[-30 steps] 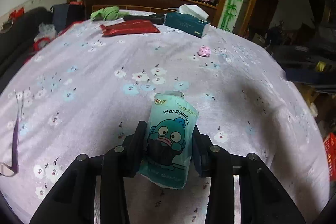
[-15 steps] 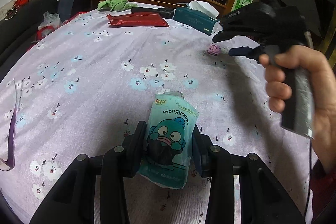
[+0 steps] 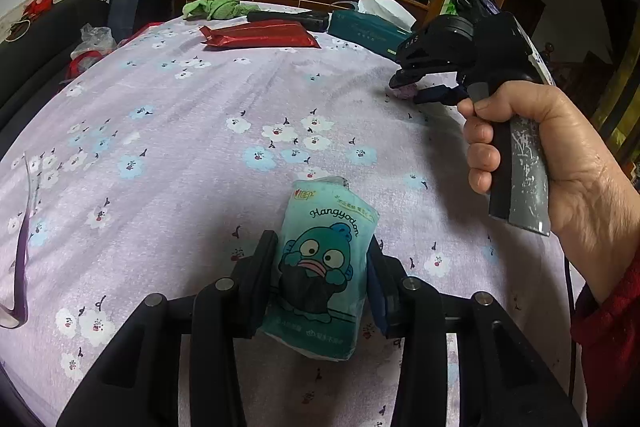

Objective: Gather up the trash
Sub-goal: 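Hold the teal pack in the left tool while the right tool grasps the pink paper ball, then lift the teal pack and pink paper ball above the table with both tools, then carry the teal pack and pink ball over the wastebasket and open both tools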

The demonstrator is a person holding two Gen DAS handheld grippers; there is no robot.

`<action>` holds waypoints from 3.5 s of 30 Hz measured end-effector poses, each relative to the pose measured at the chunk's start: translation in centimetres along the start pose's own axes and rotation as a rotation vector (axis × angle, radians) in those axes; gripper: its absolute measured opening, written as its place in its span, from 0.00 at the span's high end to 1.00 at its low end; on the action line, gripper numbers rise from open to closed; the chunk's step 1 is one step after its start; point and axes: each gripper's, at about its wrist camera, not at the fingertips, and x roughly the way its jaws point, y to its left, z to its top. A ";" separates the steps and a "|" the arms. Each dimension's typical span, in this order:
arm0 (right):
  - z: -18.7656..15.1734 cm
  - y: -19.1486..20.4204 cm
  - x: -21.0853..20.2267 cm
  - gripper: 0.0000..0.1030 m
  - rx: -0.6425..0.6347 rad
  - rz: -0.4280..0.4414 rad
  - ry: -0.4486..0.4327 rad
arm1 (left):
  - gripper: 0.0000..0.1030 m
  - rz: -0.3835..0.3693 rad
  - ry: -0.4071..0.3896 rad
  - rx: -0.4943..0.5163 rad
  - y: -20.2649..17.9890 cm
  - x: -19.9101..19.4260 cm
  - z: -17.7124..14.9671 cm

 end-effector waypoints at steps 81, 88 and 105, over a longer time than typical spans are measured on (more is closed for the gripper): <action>-33.9 -17.1 -33.7 0.68 0.098 -0.017 -0.374 | 0.61 0.010 -0.329 0.465 -16.7 -12.6 -8.2; -34.5 -20.2 -35.4 0.68 0.160 -0.025 -0.406 | 0.61 -0.039 -0.324 0.526 -20.7 -13.3 -9.4; -35.9 -37.1 -43.8 0.68 0.462 -0.191 -0.539 | 0.59 -0.621 0.013 0.664 -39.3 -13.6 -11.8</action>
